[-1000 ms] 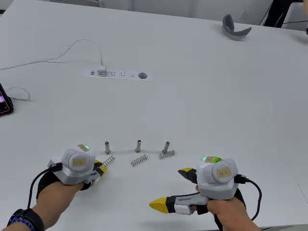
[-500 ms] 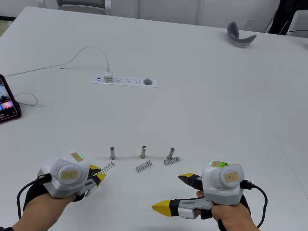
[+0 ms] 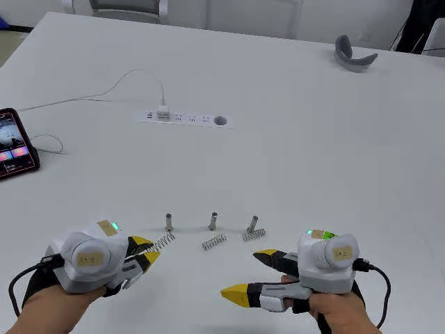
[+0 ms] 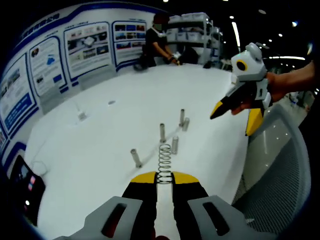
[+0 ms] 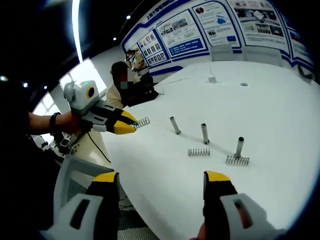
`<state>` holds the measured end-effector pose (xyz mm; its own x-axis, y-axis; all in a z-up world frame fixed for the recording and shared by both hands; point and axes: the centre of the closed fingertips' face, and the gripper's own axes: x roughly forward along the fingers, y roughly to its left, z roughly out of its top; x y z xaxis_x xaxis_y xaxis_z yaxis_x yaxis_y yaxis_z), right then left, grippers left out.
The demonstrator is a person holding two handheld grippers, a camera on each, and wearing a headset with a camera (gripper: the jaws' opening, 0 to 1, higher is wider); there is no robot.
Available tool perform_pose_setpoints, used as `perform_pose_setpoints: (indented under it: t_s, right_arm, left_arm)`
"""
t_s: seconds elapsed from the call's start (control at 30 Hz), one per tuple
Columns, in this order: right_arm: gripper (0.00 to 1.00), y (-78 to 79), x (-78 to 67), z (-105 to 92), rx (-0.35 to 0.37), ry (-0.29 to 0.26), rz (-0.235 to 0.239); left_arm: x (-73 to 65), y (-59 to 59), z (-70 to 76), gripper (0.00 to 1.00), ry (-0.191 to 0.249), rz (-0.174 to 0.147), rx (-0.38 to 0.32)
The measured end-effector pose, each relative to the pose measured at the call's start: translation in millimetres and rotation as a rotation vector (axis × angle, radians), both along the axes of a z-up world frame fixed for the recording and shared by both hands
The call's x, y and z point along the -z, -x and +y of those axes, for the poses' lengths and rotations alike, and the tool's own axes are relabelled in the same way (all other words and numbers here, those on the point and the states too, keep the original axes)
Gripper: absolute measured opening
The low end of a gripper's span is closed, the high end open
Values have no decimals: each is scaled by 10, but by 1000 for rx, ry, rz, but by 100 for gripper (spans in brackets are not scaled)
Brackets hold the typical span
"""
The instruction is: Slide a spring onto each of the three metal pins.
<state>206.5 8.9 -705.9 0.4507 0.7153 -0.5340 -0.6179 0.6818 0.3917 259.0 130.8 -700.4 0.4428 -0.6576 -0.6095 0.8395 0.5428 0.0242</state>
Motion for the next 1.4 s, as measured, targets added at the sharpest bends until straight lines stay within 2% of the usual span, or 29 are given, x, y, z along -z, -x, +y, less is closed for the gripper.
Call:
perform_pose_setpoints:
  t_s: [0.27, 0.5, 0.57, 0.9, 1.17, 1.4]
  right_arm:
    - [59, -139, -203, 81, 11, -88, -23]
    - [50, -245, -359, 173, 6, -154, -37]
    - [49, -261, -377, 198, 4, -162, -38]
    - [42, -264, -413, 336, -22, -219, -18]
    - [31, -226, -452, 402, -40, -264, 1]
    - [25, -201, -489, 426, -50, -298, 13]
  left_arm:
    - [-140, 59, -184, 10, 3, -34, 66]
    - [-194, 116, -332, 10, -4, -56, 123]
    - [-198, 132, -361, 10, -10, -61, 136]
    - [-281, 283, -555, 10, 18, -62, 175]
    - [-330, 410, -694, 10, 42, -55, 208]
    - [-369, 440, -741, 10, 45, -64, 231]
